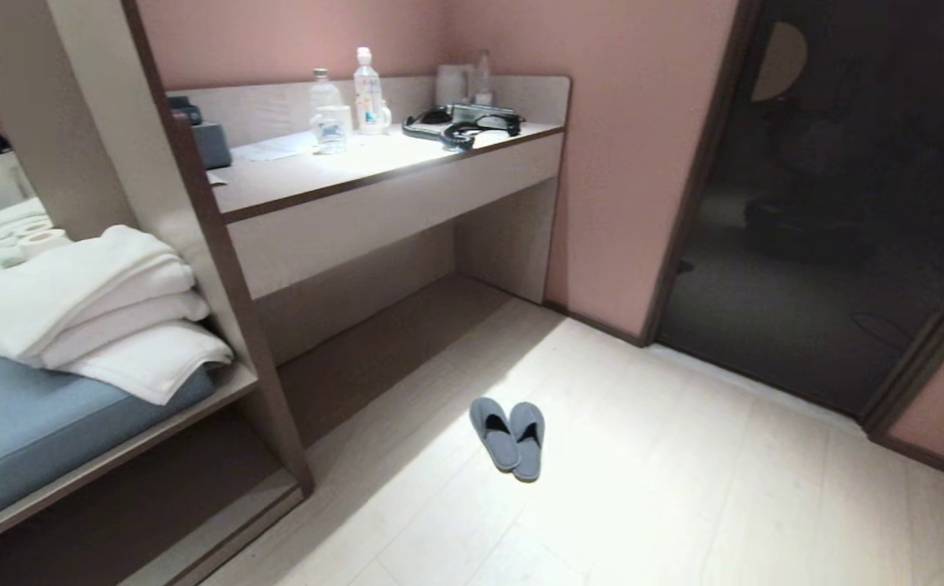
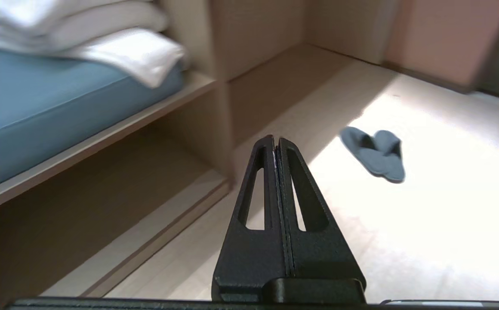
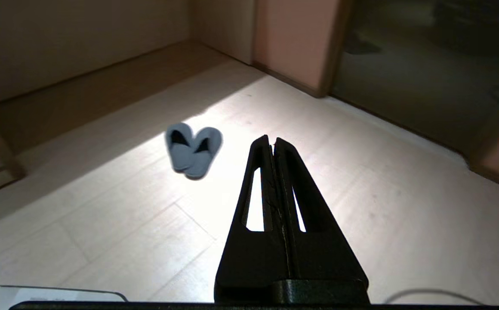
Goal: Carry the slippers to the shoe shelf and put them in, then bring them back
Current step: Pick up the slippers on the floor
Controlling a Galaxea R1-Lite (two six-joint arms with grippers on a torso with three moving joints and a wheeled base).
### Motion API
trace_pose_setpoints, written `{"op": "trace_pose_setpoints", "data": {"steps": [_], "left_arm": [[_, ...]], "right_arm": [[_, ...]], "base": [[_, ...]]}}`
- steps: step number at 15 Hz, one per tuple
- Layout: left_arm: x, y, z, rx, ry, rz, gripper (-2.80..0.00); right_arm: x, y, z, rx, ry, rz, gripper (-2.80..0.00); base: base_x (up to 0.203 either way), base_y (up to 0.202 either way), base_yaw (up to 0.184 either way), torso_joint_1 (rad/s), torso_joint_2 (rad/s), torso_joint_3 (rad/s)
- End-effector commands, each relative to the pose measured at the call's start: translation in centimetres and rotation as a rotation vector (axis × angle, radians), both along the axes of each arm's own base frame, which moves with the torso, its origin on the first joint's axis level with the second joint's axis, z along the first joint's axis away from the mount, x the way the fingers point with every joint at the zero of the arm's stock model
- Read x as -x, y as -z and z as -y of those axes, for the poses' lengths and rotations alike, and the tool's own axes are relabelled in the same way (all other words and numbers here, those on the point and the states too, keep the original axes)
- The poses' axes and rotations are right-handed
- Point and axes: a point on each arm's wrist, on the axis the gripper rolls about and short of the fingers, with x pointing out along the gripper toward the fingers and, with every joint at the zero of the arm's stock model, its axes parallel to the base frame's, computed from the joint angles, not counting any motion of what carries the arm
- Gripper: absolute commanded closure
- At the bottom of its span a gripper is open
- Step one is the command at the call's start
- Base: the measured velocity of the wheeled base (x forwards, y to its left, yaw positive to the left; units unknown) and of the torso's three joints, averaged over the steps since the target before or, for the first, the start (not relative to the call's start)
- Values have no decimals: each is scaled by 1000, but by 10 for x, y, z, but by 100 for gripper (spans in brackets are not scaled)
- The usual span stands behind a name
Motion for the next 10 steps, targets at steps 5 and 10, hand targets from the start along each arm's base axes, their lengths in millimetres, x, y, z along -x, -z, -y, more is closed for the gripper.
{"op": "trace_pose_setpoints", "data": {"steps": [5, 10], "left_arm": [[0, 0, 0, 3, 0, 0, 0], [0, 0, 0, 2, 0, 0, 0]], "right_arm": [[0, 0, 0, 0, 0, -1, 0], [0, 0, 0, 0, 0, -1, 0]], "base": [[3, 3, -90, 1, 1, 1], [0, 0, 0, 0, 0, 0]]}}
